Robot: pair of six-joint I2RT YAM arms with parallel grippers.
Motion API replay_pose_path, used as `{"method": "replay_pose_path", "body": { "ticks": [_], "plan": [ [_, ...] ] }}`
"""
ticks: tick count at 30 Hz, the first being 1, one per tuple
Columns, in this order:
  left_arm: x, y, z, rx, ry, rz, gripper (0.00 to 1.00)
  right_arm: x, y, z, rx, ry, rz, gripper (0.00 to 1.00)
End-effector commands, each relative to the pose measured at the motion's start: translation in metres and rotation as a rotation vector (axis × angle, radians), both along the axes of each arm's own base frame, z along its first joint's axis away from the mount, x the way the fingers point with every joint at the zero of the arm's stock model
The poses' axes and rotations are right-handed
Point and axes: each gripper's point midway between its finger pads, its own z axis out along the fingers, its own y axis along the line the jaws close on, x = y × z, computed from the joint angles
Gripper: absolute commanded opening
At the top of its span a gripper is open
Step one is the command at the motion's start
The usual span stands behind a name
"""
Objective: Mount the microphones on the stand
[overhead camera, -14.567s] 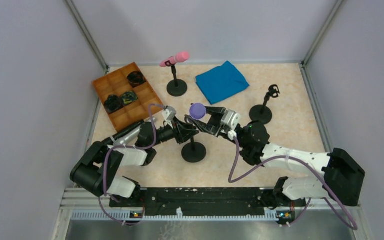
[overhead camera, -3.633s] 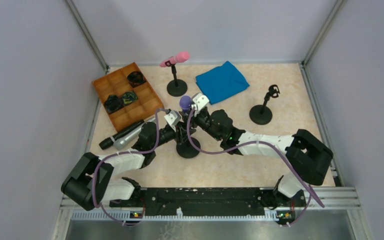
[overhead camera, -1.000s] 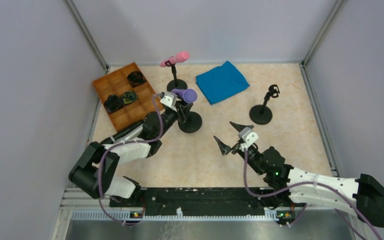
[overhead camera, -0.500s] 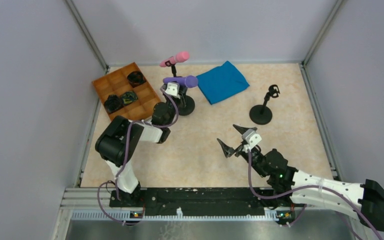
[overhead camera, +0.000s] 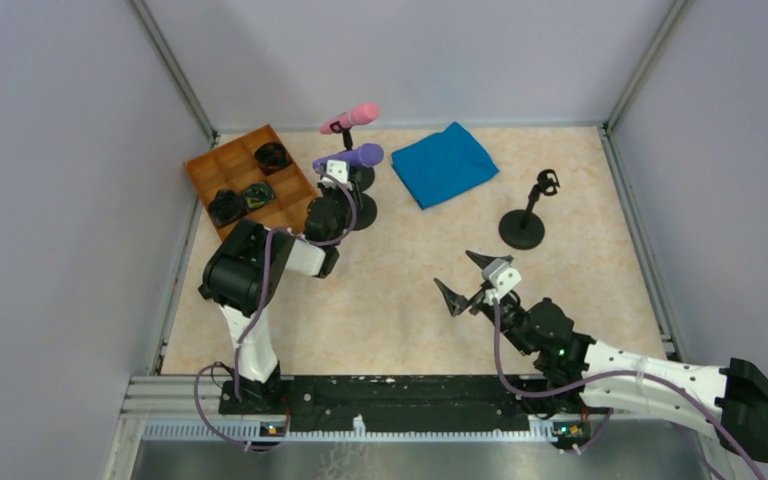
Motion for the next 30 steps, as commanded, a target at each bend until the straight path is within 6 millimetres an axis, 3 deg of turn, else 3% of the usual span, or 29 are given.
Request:
{"method": "replay_pose_path", "body": {
  "ticks": [1, 3, 5, 7, 12, 22, 26, 30],
  "plan": [
    [0.01, 0.005, 0.042, -0.064, -0.117, 0.055, 0.49, -0.002, 0.003, 0.005, 0.026, 0.004, 0.012, 0.81],
    [0.009, 0.006, 0.04, -0.067, -0.107, 0.054, 0.62, -0.003, 0.004, 0.005, 0.024, 0.005, 0.017, 0.81],
    [0.006, 0.006, 0.038, -0.074, -0.093, 0.048, 0.85, -0.002, 0.004, 0.004, 0.021, 0.007, 0.017, 0.81],
    [0.002, 0.005, 0.036, -0.075, -0.078, 0.034, 0.98, -0.002, 0.005, 0.003, 0.018, 0.009, 0.017, 0.81],
    [-0.028, 0.008, 0.035, -0.126, -0.057, -0.01, 0.99, 0.0, 0.002, 0.004, 0.025, 0.008, -0.005, 0.81],
    [-0.121, 0.005, 0.023, -0.174, 0.063, -0.159, 0.99, 0.004, -0.002, -0.004, 0.024, 0.023, -0.034, 0.8],
    [-0.15, 0.01, -0.003, -0.19, 0.214, -0.153, 0.99, 0.005, -0.003, -0.006, 0.028, 0.031, -0.042, 0.8],
    [-0.174, 0.034, -0.028, -0.3, 0.348, -0.045, 0.99, 0.007, -0.004, -0.011, 0.025, 0.056, -0.063, 0.8]
  ]
}}
